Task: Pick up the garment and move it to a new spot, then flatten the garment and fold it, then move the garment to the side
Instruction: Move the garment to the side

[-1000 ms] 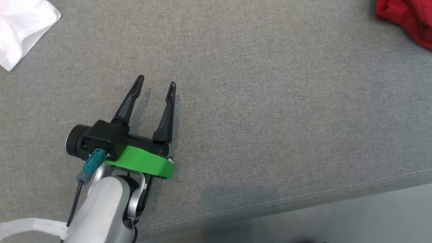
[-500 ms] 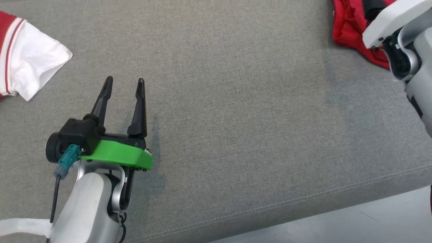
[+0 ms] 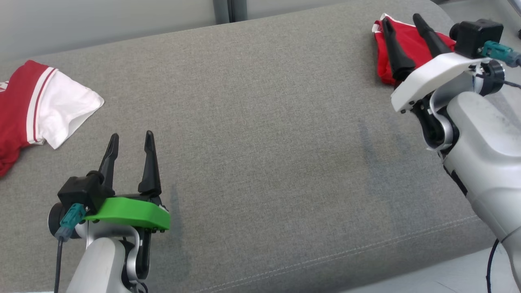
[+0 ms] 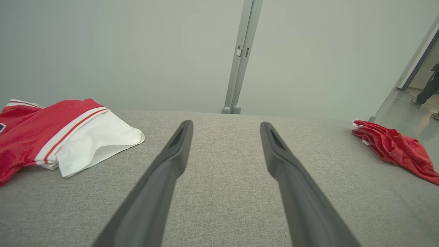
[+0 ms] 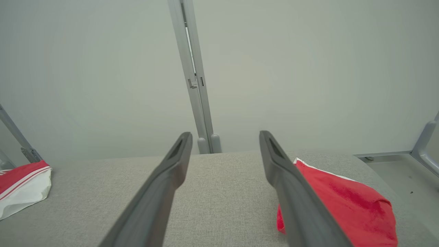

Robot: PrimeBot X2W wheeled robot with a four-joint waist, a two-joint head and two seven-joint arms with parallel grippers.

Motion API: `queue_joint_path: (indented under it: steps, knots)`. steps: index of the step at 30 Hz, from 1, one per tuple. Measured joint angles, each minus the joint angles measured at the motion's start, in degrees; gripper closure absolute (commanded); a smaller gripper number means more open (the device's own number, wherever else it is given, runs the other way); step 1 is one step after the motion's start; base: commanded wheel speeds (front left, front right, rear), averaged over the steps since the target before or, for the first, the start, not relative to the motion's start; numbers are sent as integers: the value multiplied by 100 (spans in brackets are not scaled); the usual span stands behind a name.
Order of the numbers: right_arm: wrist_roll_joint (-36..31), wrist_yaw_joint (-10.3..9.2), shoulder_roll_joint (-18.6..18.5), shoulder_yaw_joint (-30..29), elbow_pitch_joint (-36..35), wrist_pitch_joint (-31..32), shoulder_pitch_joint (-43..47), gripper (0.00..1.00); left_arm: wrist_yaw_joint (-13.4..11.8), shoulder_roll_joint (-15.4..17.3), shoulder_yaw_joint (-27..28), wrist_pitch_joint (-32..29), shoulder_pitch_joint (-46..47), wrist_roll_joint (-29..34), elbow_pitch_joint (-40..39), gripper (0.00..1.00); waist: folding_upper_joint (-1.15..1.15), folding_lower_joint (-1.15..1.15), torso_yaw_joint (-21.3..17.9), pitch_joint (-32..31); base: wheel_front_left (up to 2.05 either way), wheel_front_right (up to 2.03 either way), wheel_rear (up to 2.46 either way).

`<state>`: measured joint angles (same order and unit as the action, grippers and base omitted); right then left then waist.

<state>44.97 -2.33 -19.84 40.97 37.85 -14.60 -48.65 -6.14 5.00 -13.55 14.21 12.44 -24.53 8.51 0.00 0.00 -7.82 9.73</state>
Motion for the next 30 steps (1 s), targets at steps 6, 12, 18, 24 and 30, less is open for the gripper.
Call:
queue_joint_path:
  steps: [6, 12, 18, 24, 30]
  knots:
    - [-93, -188, 160, -370, -573, 0, 677, 0, -47, -7, 177, 4, -285, -2, 24, 0, 0, 0, -12, -218, 0, 0, 0]
    - [-402, -304, 143, -578, -1053, 0, 1271, 0, -49, -41, 237, 5, -522, -46, 18, 0, 0, 0, -39, -390, 0, 0, 0]
    - [-651, -383, 138, -768, -1506, 0, 1951, 0, -52, -93, 288, 21, -738, -46, -53, 0, 0, 0, -33, -501, 0, 0, 0]
    - [-836, -428, 183, -864, -1741, 0, 2531, 0, -52, -109, 411, 21, -962, -31, -104, 0, 0, 0, -1, -624, 0, 0, 0]
    - [-1070, -433, 289, -876, -1963, 0, 2925, 0, -54, -129, 546, 21, -1171, 26, -162, 0, 0, 0, 47, -729, 0, 0, 0]
